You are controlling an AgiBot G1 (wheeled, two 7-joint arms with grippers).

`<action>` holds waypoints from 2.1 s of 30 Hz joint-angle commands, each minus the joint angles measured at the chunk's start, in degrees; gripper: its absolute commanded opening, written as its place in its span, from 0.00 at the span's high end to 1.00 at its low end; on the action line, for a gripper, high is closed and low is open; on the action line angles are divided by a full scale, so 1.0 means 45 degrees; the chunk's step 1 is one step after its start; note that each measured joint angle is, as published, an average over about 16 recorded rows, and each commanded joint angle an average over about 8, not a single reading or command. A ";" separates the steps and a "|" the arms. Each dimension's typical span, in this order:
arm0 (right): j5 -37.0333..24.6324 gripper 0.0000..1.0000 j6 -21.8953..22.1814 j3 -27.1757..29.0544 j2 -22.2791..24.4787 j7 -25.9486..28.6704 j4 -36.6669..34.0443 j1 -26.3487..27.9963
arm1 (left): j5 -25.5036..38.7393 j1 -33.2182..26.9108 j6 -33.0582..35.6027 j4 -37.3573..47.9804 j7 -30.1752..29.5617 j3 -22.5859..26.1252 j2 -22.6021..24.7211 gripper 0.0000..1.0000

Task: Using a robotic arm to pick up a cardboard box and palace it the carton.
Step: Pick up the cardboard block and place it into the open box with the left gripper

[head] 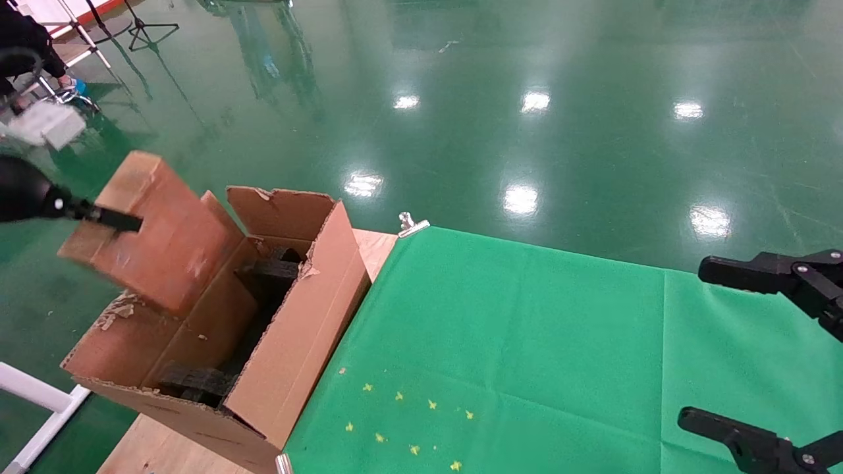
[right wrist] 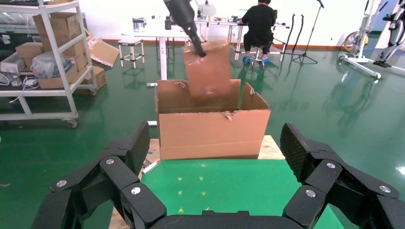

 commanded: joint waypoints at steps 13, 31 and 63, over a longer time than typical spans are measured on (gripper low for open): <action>0.0001 0.00 0.0001 -0.0002 0.0001 -0.0001 0.0000 0.0000 | -0.0535 0.1518 -0.1622 0.3700 0.2129 0.0026 0.0788 1.00; 0.0003 0.00 0.0001 -0.0004 0.0001 -0.0002 0.0000 0.0001 | -0.1210 0.3547 -0.3523 0.6985 0.3198 -0.0232 0.2505 1.00; 0.0005 0.00 0.0003 -0.0007 0.0003 -0.0004 0.0000 0.0002 | -0.1504 0.6190 -0.7010 0.8121 0.2933 -0.0429 0.4294 1.00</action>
